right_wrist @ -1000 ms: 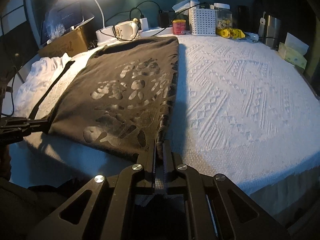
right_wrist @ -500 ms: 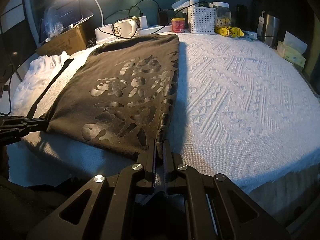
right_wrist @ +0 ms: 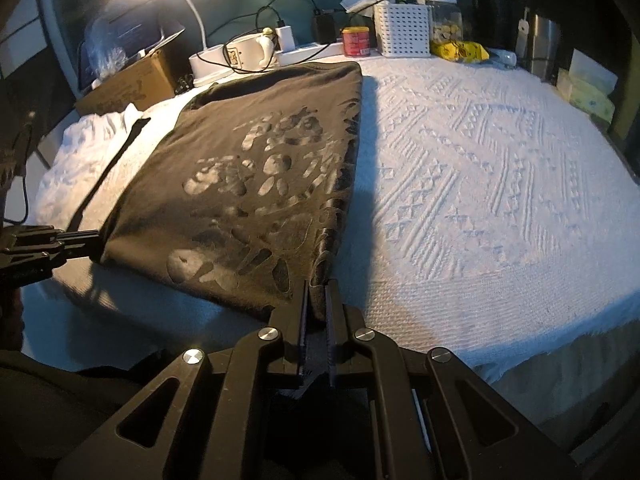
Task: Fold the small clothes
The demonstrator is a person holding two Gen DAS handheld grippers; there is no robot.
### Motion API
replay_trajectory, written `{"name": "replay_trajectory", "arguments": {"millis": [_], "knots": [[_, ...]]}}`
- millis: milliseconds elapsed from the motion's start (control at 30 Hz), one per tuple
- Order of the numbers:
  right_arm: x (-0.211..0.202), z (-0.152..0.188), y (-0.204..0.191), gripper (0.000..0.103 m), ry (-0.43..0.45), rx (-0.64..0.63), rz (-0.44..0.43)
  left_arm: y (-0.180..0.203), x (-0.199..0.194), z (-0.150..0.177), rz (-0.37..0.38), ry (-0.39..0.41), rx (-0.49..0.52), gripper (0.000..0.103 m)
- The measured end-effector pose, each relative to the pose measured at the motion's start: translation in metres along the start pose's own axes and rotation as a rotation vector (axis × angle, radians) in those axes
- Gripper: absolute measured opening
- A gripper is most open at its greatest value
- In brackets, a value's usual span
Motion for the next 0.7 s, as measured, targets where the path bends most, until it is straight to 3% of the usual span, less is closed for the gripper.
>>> {"name": "replay_trajectory", "arguments": {"millis": [33,67,100,233,700], "knots": [[-0.001,-0.002,0.000,0.011,-0.014,-0.007,-0.009,-0.003,-0.004,-0.006,-0.011,0.025,-0.018,0.033],[-0.002,-0.006,-0.001,0.013,-0.024,-0.016,-0.010,-0.005,-0.007,-0.012,-0.017,0.049,-0.034,0.057],[-0.002,-0.008,0.000,0.020,-0.026,-0.023,0.001,-0.008,-0.011,-0.018,-0.027,0.081,-0.054,0.073],[-0.005,-0.020,0.006,0.052,-0.018,-0.011,-0.003,-0.007,-0.018,-0.036,-0.027,0.140,-0.076,0.075],[0.007,-0.071,0.040,0.052,0.004,0.023,0.009,0.006,0.006,-0.085,-0.055,0.148,-0.102,0.075]]}}
Point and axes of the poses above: each gripper's, at about its wrist camera, not at the fingertips, and x roughly the way its jaws point, y to its right, z to its underside, the point moved 8 cm from there along x, roughly the way its jaws point, and after that the axes turned 6 degrees about -x, right-handed, at the moved point
